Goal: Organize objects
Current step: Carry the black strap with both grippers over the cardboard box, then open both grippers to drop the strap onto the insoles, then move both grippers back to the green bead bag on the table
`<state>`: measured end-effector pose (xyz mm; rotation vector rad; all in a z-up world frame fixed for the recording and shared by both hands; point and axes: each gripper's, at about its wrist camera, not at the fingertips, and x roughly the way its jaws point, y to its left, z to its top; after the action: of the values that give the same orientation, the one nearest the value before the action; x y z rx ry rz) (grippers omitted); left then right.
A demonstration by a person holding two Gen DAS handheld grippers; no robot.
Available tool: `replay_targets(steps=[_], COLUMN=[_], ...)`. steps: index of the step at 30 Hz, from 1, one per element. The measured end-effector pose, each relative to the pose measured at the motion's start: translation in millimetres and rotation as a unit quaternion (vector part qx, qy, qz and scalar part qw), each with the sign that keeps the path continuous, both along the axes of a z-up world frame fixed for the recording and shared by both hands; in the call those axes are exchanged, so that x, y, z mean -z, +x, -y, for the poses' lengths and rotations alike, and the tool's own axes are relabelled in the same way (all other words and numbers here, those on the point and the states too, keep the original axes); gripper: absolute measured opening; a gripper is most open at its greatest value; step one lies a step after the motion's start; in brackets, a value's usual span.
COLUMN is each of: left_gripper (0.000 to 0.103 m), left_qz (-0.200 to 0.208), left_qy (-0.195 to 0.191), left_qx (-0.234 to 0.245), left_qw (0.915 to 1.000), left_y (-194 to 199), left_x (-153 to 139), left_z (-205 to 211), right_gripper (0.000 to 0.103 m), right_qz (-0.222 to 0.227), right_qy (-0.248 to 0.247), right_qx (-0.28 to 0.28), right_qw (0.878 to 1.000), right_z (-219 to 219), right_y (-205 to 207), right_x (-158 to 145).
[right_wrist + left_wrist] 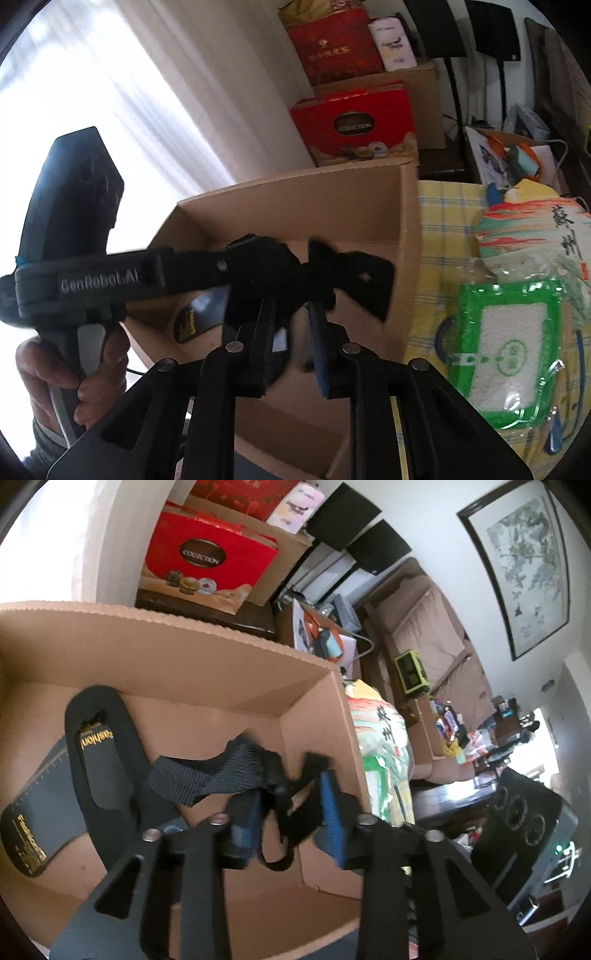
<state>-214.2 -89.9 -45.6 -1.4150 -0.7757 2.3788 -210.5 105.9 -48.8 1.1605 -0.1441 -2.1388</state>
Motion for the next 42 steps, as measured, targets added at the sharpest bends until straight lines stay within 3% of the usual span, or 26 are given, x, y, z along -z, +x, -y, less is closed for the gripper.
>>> replay_targets(steps=[5,10,16,19,23,26,33,42], left_gripper=[0.052,0.056,0.064,0.089,0.089,0.087,0.088,0.089], left_qz=[0.002,0.018,0.021,0.023,0.067,0.081,0.026,-0.032], left_qy=[-0.043,-0.109,-0.087,-0.095,-0.183,-0.201,-0.152,-0.147], left_qx=[0.006,0.032,0.057,0.062,0.072,0.084,0.051,0.025], left_qw=[0.9991,0.9934,0.9944,0.9933,0.9782,0.9726,0.9868,0.9883], left_y=[-1.4,-3.4,-5.8,-7.1,-17.1,-18.4,4.1,28.3], left_x=[-2.5,-3.9,-13.3,-13.3,-1.7,-3.3,-27.0,-37.8], left_z=[-2.4,-16.3,-27.3,-31.0,-35.6,-34.0,-23.0,-36.4], right_gripper=[0.026,0.032,0.036,0.036,0.037,0.037,0.042,0.059], right_qz=[-0.004,-0.008,-0.007,-0.012,-0.015,-0.021,-0.041,-0.052], right_qy=[-0.005,-0.009,-0.019,-0.01,-0.013,-0.019,-0.006,0.009], right_qx=[0.01,0.016,0.03,0.037,0.04,0.044,0.057,0.083], right_qw=[1.0,1.0,0.999,0.999,0.999,0.999,0.997,0.995], right_z=[-11.5,-18.8,-36.2,-43.1,-52.0,-56.6,-65.7,-89.7], right_y=[2.6,8.2,19.4,22.8,27.1,29.4,34.2,34.6], right_x=[-8.6,-16.2,-17.3,-17.7,-21.0,-25.8,-32.7,-35.8])
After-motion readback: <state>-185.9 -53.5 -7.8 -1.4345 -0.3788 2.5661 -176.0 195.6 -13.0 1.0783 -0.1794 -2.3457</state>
